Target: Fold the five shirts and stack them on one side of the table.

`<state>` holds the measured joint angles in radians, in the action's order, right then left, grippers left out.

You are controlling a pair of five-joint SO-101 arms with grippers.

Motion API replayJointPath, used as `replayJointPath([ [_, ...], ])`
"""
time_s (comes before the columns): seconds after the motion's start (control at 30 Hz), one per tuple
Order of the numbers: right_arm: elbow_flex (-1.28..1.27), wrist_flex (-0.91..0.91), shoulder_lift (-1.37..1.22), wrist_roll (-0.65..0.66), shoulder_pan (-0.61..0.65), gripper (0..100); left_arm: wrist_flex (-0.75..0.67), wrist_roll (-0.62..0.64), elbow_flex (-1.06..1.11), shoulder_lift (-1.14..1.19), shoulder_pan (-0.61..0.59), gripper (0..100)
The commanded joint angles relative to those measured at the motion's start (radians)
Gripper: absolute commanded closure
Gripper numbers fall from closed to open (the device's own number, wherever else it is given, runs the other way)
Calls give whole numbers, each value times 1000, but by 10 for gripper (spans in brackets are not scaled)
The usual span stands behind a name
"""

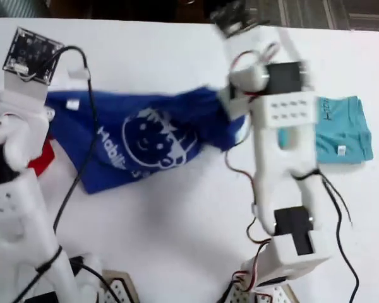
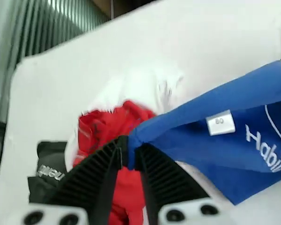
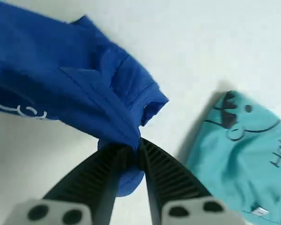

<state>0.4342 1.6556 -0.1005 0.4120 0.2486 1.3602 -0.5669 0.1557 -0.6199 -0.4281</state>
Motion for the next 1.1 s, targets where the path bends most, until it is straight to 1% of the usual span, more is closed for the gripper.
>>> replayJointPath([
  [0.0,-242,-120,39,-3,65,978,-83,-44,159,-17,-29,973],
  [0.17,-580,-265,117,-3,185,978,-146,-100,387,-20,-34,973],
  [0.3,-839,-389,243,-3,257,978,-204,-138,526,-21,-74,973],
  [0.37,-937,-410,317,-2,269,978,-230,-160,572,-21,-92,973],
  [0.43,-993,-395,400,6,271,978,-244,-172,598,-21,-112,973],
  [0.5,-1003,-334,479,8,266,964,-250,-172,610,-18,-123,973],
  [0.53,-1002,-295,519,15,266,938,-250,-172,611,-17,-124,973],
  [0.6,-988,-228,595,58,269,856,-250,-170,611,-17,-126,973],
  [0.67,-971,-197,662,100,259,773,-253,-170,611,-17,-123,973],
  [0.73,-951,-197,716,110,219,735,-256,-170,611,-17,-123,973],
  [0.83,-911,-255,743,107,130,734,-256,-170,611,-17,-123,973],
  [0.87,-910,-292,742,86,101,734,-256,-169,611,-17,-123,973],
  [0.93,-937,-387,707,-2,64,734,-256,-166,611,-17,-123,973],
  [1.0,-967,-473,622,-64,62,731,-256,-164,611,-17,-123,973],
  [1.07,-964,-545,503,-94,73,731,-256,-164,611,-17,-123,973],
])
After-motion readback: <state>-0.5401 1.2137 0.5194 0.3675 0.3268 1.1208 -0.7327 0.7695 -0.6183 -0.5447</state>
